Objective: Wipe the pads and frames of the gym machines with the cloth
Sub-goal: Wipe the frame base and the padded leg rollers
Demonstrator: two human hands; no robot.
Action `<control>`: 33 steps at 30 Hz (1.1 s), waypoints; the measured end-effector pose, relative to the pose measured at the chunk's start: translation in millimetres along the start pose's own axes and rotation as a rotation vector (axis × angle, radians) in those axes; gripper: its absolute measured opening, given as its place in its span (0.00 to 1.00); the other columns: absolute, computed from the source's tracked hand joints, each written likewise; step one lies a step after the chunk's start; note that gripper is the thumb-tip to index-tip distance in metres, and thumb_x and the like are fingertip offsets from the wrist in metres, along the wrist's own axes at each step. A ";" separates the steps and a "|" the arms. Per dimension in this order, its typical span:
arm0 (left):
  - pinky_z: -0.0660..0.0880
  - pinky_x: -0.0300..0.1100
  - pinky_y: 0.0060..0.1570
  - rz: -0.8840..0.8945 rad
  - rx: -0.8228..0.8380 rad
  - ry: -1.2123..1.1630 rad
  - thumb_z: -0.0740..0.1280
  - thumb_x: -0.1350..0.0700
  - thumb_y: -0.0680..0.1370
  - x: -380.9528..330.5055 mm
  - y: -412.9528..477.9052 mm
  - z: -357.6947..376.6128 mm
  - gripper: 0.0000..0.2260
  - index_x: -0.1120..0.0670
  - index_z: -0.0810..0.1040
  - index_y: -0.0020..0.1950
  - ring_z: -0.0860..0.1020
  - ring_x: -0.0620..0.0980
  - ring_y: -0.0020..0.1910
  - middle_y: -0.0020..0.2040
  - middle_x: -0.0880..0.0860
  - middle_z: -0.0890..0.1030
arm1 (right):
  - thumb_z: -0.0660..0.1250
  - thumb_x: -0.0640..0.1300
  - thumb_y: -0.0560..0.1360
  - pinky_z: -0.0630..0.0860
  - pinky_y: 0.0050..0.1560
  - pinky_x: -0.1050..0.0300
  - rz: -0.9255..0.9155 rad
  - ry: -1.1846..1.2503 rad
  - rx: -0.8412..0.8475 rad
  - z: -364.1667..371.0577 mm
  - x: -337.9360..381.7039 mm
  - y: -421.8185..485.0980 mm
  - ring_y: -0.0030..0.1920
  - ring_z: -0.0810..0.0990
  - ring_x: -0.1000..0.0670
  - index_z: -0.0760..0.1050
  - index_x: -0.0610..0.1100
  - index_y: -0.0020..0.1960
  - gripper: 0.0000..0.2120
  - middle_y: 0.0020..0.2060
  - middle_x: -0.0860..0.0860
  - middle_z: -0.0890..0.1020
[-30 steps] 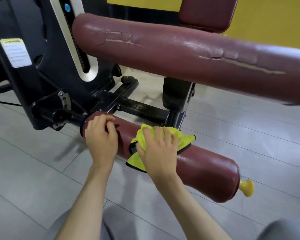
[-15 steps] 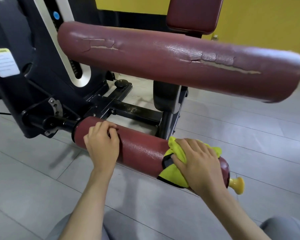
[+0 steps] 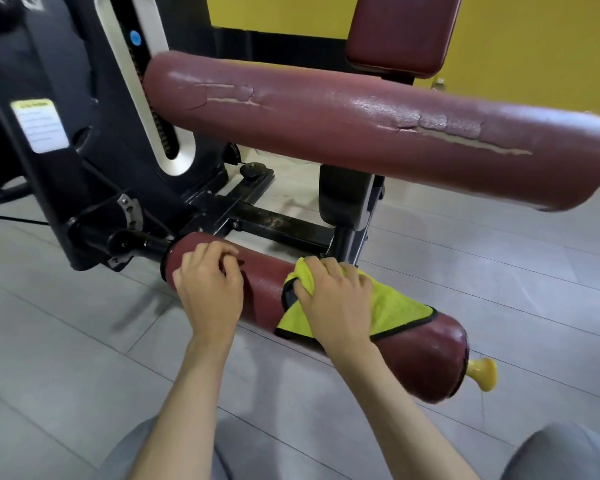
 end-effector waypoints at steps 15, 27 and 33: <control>0.76 0.60 0.54 -0.089 0.003 -0.078 0.60 0.58 0.78 37.2 13.2 -24.8 0.10 0.48 0.77 0.55 0.77 0.48 0.47 0.47 0.41 0.77 | 0.61 0.58 0.80 0.72 0.55 0.43 0.016 -0.052 -0.011 -35.0 -70.3 -38.6 0.58 0.79 0.40 0.77 0.53 0.65 0.18 0.56 0.51 0.81; 0.78 0.56 0.55 -0.246 0.004 -0.128 0.61 0.59 0.78 66.6 16.9 -39.5 0.13 0.48 0.75 0.61 0.78 0.49 0.54 0.51 0.43 0.80 | 0.55 0.61 0.81 0.74 0.54 0.42 -0.036 -0.009 0.195 22.0 43.3 21.4 0.58 0.77 0.39 0.71 0.52 0.69 0.22 0.60 0.49 0.79; 0.74 0.57 0.57 -0.406 -0.119 -0.095 0.60 0.63 0.77 72.0 9.6 -63.9 0.14 0.48 0.77 0.56 0.76 0.48 0.53 0.51 0.43 0.80 | 0.56 0.59 0.83 0.68 0.62 0.39 -0.010 0.110 0.328 57.9 123.2 62.7 0.65 0.72 0.35 0.64 0.50 0.75 0.24 0.67 0.45 0.74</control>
Point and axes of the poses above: each hand's wrist, its own y-axis towards the middle knuckle, its own z-axis out of the palm, x = y × z, the point moved 8 cm from there along y, towards the middle knuckle
